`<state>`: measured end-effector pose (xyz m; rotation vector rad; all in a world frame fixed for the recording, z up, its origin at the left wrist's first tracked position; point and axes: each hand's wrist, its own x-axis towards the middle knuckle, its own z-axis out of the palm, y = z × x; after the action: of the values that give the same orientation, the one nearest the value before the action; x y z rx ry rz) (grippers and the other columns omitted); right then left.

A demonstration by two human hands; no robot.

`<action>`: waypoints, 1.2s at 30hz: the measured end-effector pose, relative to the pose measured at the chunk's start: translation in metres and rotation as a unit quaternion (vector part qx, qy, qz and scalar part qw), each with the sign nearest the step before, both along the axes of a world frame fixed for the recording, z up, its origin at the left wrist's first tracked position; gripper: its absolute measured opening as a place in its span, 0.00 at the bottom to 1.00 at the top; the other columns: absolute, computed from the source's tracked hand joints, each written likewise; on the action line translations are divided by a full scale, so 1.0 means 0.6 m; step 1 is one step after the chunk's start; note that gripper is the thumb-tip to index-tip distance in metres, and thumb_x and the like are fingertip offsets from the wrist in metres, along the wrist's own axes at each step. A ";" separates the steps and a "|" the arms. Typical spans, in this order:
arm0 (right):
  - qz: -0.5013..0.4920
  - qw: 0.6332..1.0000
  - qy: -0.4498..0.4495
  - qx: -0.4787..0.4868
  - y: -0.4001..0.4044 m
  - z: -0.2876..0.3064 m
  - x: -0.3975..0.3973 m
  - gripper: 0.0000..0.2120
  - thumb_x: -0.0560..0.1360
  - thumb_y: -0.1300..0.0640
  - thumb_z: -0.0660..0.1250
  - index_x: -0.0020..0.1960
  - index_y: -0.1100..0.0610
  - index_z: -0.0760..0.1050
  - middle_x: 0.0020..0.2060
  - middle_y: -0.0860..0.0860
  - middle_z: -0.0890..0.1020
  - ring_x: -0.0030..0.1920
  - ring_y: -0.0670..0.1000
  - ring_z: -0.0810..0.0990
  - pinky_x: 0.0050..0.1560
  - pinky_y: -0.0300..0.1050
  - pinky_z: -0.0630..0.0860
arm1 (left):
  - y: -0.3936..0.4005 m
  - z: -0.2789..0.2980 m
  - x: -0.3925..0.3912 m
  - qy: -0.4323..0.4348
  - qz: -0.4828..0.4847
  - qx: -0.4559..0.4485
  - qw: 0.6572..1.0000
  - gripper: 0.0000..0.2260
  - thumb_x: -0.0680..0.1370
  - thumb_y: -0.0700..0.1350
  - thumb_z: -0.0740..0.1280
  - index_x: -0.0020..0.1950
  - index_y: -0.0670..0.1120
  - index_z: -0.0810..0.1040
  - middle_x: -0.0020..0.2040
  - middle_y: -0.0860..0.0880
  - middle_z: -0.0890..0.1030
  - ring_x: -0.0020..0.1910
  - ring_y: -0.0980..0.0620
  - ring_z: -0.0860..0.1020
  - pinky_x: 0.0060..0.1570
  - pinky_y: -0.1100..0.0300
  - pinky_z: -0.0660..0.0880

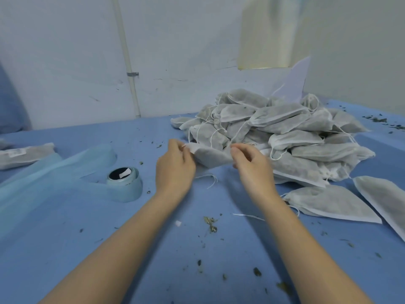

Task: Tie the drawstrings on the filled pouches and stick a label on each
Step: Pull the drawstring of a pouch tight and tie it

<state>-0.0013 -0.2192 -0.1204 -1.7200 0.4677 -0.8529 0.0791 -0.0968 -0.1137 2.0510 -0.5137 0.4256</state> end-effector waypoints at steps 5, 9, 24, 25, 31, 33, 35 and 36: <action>0.112 0.974 -0.042 0.190 0.015 0.008 0.008 0.15 0.81 0.46 0.57 0.51 0.55 0.77 0.46 0.53 0.83 0.42 0.49 0.80 0.50 0.43 0.77 | 0.021 0.005 0.006 0.241 -0.024 -0.132 0.961 0.04 0.77 0.42 0.61 0.44 0.43 0.73 0.40 0.46 0.77 0.39 0.47 0.75 0.42 0.59 0.73; 0.210 0.964 -0.006 0.166 0.030 0.004 0.002 0.16 0.80 0.46 0.59 0.47 0.55 0.81 0.43 0.53 0.86 0.44 0.49 0.84 0.45 0.37 0.79 | 0.024 0.006 -0.017 0.350 -0.082 -0.236 0.903 0.07 0.76 0.35 0.60 0.48 0.36 0.78 0.43 0.37 0.80 0.40 0.42 0.80 0.42 0.55 0.81; 0.204 0.968 0.127 0.079 0.035 0.007 -0.008 0.13 0.83 0.52 0.56 0.43 0.51 0.75 0.25 0.48 0.77 0.18 0.44 0.66 0.21 0.34 0.61 | 0.029 -0.014 -0.054 0.005 -0.001 0.001 1.000 0.20 0.66 0.46 0.72 0.52 0.46 0.65 0.51 0.52 0.65 0.52 0.51 0.67 0.45 0.64 0.61; 0.208 0.967 0.137 0.047 0.034 0.008 -0.010 0.13 0.82 0.52 0.57 0.42 0.51 0.76 0.23 0.45 0.76 0.19 0.43 0.68 0.21 0.34 0.60 | 0.030 -0.014 -0.057 -0.073 -0.011 0.032 0.997 0.23 0.65 0.45 0.71 0.55 0.45 0.66 0.53 0.50 0.64 0.54 0.50 0.65 0.49 0.63 0.59; 0.280 0.943 0.179 -0.005 0.034 0.008 -0.015 0.14 0.79 0.51 0.61 0.46 0.61 0.79 0.28 0.49 0.69 0.24 0.45 0.61 0.23 0.36 0.56 | 0.033 -0.003 -0.060 -0.079 -0.239 0.173 0.952 0.38 0.64 0.52 0.61 0.73 0.47 0.57 0.66 0.52 0.68 0.64 0.50 0.68 0.62 0.61 0.63; 0.292 0.942 0.165 0.015 0.034 0.009 -0.015 0.20 0.80 0.47 0.61 0.33 0.56 0.75 0.24 0.47 0.67 0.23 0.45 0.60 0.22 0.35 0.56 | 0.034 -0.004 -0.055 -0.017 -0.257 0.153 0.954 0.37 0.65 0.54 0.62 0.73 0.51 0.54 0.59 0.55 0.74 0.56 0.53 0.74 0.54 0.59 0.71; 0.281 0.947 0.156 0.022 0.037 0.009 -0.012 0.23 0.80 0.44 0.60 0.28 0.51 0.69 0.21 0.45 0.66 0.21 0.45 0.60 0.22 0.35 0.57 | 0.034 -0.008 -0.056 -0.016 -0.248 0.146 0.958 0.36 0.68 0.54 0.63 0.73 0.53 0.52 0.49 0.55 0.76 0.46 0.54 0.76 0.43 0.60 0.72; 0.265 0.952 0.154 0.013 0.039 0.009 -0.010 0.23 0.80 0.43 0.59 0.29 0.51 0.71 0.20 0.44 0.67 0.20 0.45 0.61 0.22 0.36 0.59 | 0.034 -0.010 -0.055 -0.031 -0.233 0.154 0.960 0.35 0.70 0.52 0.64 0.73 0.53 0.52 0.46 0.55 0.76 0.44 0.53 0.75 0.40 0.60 0.70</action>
<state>-0.0076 -0.1960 -0.1153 -1.8394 0.1968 -0.1911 0.0460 -0.0766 -0.1194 2.1224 -1.1301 0.1288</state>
